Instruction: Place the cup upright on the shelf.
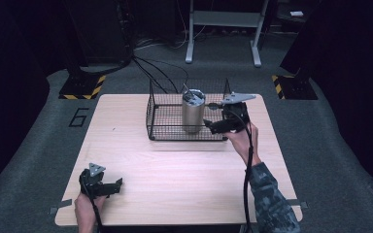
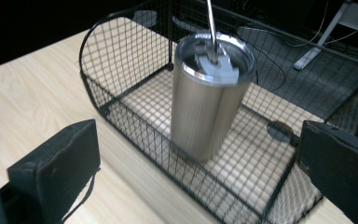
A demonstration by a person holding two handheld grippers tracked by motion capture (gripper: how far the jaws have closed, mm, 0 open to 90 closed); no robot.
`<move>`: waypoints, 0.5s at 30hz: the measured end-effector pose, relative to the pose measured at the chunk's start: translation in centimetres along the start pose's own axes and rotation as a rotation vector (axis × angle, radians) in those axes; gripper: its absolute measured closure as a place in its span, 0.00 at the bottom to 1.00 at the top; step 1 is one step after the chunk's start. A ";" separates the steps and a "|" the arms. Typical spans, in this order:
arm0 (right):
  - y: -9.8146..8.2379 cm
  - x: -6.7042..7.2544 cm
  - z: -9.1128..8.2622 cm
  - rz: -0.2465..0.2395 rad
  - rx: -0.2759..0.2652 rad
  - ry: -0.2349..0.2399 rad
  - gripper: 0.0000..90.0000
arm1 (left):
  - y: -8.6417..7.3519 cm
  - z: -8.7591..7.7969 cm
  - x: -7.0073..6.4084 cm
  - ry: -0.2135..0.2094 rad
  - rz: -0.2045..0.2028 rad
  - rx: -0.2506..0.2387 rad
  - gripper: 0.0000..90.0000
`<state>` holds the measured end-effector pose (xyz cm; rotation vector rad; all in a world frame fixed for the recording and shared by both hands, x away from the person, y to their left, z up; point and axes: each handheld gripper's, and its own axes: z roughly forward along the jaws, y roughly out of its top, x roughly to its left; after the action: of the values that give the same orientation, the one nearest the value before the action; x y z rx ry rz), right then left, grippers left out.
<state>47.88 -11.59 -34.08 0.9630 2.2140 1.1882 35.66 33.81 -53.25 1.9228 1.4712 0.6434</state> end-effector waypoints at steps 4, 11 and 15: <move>-2.2 0.6 -1.6 -0.006 -0.001 -0.009 0.00 | 0.0 0.0 0.0 0.000 -0.002 -0.001 0.01; -6.6 1.1 -3.3 0.017 0.011 -0.039 0.00 | 0.0 0.0 0.0 0.000 -0.002 -0.001 0.01; -9.5 1.1 -3.7 0.050 0.027 -0.054 0.00 | 0.0 0.0 0.0 0.001 -0.002 -0.002 0.01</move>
<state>41.22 -16.43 -40.22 1.0541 2.1803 1.1433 35.66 33.79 -53.26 1.9199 1.4722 0.6449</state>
